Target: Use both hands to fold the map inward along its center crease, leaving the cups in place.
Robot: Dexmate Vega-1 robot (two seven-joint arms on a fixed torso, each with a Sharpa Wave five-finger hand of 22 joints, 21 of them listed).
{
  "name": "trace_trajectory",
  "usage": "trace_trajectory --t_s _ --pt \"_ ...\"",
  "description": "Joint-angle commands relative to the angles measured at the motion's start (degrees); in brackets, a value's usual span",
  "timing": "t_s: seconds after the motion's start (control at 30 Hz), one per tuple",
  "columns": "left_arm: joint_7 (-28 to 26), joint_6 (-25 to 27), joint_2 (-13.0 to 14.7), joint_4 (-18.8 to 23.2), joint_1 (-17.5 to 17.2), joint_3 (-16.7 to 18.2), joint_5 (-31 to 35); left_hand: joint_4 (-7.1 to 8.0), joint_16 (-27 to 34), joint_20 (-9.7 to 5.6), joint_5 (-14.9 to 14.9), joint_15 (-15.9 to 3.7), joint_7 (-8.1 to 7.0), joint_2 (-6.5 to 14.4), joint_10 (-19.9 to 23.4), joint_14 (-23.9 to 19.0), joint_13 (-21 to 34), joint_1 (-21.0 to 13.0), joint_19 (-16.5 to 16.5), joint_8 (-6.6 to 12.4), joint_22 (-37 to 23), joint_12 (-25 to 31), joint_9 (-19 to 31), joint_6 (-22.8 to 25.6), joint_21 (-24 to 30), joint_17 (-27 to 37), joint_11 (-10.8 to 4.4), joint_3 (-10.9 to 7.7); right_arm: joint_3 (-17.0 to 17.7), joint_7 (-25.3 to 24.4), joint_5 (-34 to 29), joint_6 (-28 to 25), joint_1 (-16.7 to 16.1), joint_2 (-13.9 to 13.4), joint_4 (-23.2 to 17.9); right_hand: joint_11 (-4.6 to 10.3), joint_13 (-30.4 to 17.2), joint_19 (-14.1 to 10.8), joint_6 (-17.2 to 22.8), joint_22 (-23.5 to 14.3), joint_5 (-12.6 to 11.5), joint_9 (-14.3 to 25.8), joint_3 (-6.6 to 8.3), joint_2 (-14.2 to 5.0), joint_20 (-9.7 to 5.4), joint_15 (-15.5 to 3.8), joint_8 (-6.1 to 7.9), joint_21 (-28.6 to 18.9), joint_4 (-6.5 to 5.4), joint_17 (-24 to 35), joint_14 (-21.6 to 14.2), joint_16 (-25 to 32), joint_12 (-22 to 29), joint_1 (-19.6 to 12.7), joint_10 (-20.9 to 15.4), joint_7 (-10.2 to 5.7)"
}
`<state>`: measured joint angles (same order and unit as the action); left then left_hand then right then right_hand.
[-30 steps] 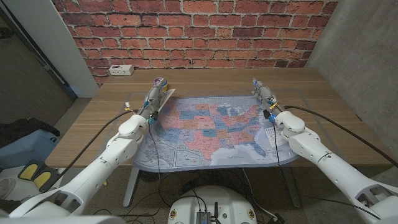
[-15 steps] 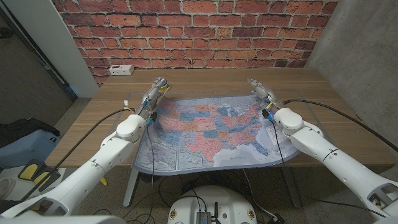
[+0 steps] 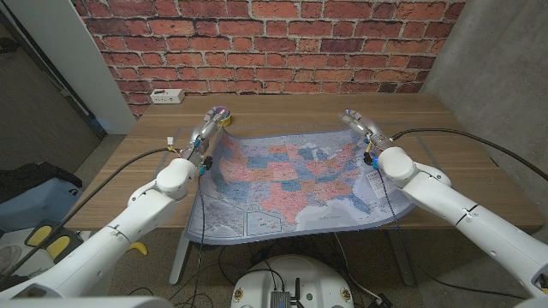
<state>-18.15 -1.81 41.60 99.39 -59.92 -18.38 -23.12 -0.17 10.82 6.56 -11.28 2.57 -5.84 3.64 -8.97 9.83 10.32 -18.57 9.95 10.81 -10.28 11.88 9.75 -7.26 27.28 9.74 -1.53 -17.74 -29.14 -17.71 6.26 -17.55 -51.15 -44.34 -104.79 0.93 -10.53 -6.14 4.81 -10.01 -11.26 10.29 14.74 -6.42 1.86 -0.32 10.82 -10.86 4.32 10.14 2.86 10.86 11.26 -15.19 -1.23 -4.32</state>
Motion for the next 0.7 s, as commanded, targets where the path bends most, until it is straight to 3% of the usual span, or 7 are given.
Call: trace_trajectory --t_s 0.03,0.3,0.37,0.7 --pt "-6.2 6.1 3.3 8.3 -4.9 2.8 3.5 -0.42 -0.1 0.34 0.0 0.72 0.11 -0.8 0.2 0.2 0.2 -0.2 3.8 -0.16 -0.2 0.2 0.2 -0.1 -0.3 0.3 0.19 0.18 -4.0 -1.8 -8.9 -16.4 0.8 -2.2 -8.4 0.02 -0.2 0.2 0.6 -0.1 -0.4 0.1 0.29 0.18 -0.2 -0.54 0.45 -0.4 0.41 0.1 0.0 0.3 0.2 -0.4 -0.6 -0.59" --pt "-6.8 6.7 4.4 10.6 -7.9 5.2 3.5 -0.75 -0.1 0.61 0.1 0.98 0.17 -1.4 0.2 0.3 0.2 -0.2 4.2 -0.21 -0.3 0.1 0.2 -0.1 -0.7 0.3 0.38 0.48 -6.5 -0.6 -11.4 -23.0 1.9 -2.0 -10.4 0.63 -0.2 1.0 2.2 -0.1 -0.3 0.1 0.38 0.22 -0.78 -1.38 0.83 -0.2 0.83 0.1 0.4 0.0 0.1 -0.8 -0.7 -1.38" --pt "-7.1 7.2 4.8 11.6 -8.9 6.0 3.6 -0.81 -0.2 0.61 0.1 0.92 0.17 -1.5 0.2 0.3 0.2 -0.2 4.3 -0.23 -0.3 0.1 0.2 -0.2 -0.8 0.3 0.41 0.53 -7.9 0.0 -12.7 -25.4 2.7 -2.0 -10.9 1.59 -0.2 1.7 3.9 -0.1 -0.2 0.1 0.39 0.16 -0.92 -1.49 1.22 0.0 1.01 0.1 0.9 -0.1 0.0 -0.9 -0.5 -1.58" --pt "-9.7 12.8 6.0 15.9 -12.3 8.5 4.3 -1.32 -0.4 0.73 0.3 1.19 0.43 -2.4 -1.1 1.0 0.2 -0.1 4.6 -0.66 -0.3 -0.4 0.3 -1.5 -1.2 0.4 0.62 1.06 -12.6 3.4 -16.3 -32.3 5.7 -2.5 -11.8 2.46 -0.2 2.7 2.4 -0.1 -0.1 0.1 0.67 -0.11 -0.79 -1.99 0.25 0.1 1.51 0.1 1.1 -0.1 -0.2 -1.5 -0.3 -2.46"
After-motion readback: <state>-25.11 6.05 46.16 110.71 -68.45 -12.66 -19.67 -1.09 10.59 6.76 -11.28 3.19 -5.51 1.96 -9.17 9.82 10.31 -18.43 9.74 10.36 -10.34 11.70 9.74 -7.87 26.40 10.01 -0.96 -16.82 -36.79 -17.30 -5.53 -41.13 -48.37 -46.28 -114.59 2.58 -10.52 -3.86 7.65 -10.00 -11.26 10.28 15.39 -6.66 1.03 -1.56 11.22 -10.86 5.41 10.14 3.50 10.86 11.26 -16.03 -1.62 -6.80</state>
